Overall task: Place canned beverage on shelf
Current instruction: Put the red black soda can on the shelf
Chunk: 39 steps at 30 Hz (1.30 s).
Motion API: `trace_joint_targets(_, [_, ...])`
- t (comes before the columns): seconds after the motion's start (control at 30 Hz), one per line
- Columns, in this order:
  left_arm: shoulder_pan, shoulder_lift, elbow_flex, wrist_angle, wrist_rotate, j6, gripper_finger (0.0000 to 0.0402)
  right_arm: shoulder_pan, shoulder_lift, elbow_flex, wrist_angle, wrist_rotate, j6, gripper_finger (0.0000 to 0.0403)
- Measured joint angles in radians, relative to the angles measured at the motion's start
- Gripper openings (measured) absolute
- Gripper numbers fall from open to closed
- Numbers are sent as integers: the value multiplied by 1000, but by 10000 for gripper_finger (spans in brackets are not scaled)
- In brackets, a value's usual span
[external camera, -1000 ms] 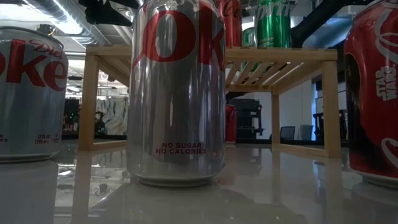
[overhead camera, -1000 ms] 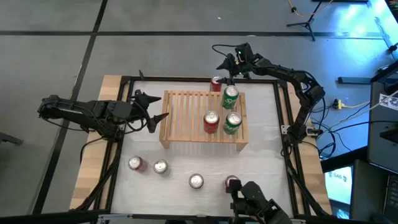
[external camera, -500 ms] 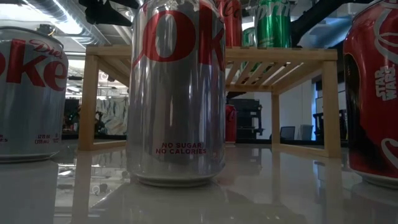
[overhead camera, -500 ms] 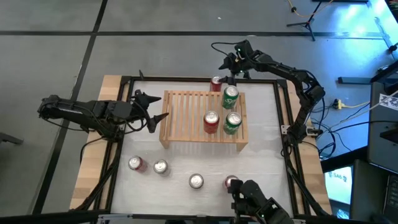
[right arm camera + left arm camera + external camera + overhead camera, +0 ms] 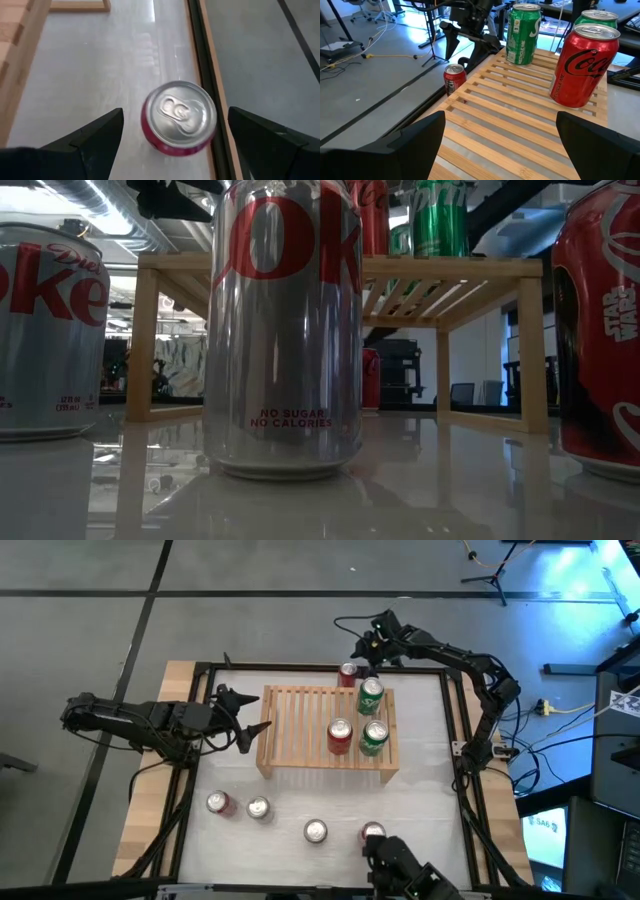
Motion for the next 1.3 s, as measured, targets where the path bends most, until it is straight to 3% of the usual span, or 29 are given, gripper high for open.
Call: trace_joint_targets(1.3, [0, 0, 0, 0, 0, 0, 373, 13, 101, -2, 53, 17, 2, 353])
